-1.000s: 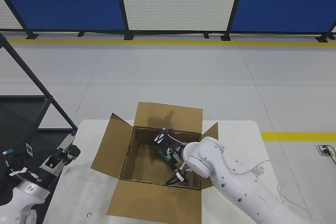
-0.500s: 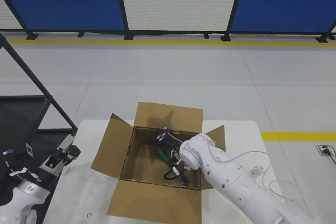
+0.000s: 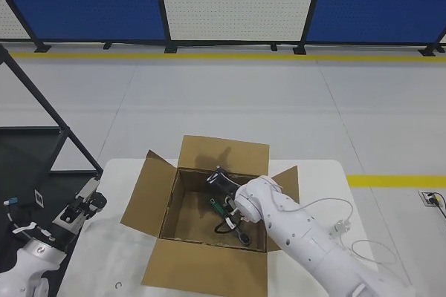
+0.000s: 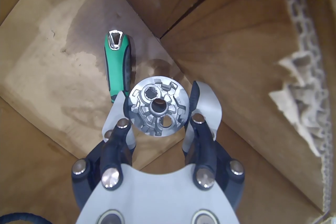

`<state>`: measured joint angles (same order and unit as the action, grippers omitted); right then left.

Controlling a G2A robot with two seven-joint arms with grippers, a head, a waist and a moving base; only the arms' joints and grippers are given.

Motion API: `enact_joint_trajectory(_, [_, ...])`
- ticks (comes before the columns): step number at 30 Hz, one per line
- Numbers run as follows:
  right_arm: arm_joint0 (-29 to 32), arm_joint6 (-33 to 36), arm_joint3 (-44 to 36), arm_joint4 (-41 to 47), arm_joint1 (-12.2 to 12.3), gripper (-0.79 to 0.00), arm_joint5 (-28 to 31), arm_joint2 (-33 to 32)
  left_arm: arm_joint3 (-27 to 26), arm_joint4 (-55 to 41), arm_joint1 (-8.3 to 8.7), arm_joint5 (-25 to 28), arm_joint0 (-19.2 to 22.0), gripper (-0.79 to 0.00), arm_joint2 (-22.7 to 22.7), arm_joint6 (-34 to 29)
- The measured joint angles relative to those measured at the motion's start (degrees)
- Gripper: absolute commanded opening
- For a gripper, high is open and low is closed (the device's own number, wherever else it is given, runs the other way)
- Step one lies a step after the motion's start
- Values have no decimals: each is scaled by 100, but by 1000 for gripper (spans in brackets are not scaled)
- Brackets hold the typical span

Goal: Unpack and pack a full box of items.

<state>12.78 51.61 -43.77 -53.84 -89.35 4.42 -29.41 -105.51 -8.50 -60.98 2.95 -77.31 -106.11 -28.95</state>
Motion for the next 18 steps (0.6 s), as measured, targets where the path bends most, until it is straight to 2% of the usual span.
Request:
enact_joint_trajectory(3, [32, 9, -98, -100, 11, -191, -57, -62, 0, 0, 0, 0, 0, 0, 0, 0])
enact_joint_trajectory(6, [94, 53, -283, -221, 59, -172, -114, -157, 0, 0, 0, 0, 0, 0, 0, 0])
enact_joint_trajectory(8, [165, 104, -464, -319, 112, -114, -150, -244, 0, 0, 0, 0, 0, 0, 0, 0])
enact_joint_trajectory(12, [352, 263, -894, -560, 239, -46, -259, -434, 0, 0, 0, 0, 0, 0, 0, 0])
enact_joint_trajectory(18, [806, 473, -1874, -951, 497, 0, -356, -863, 0, 0, 0, 0, 0, 0, 0, 0])
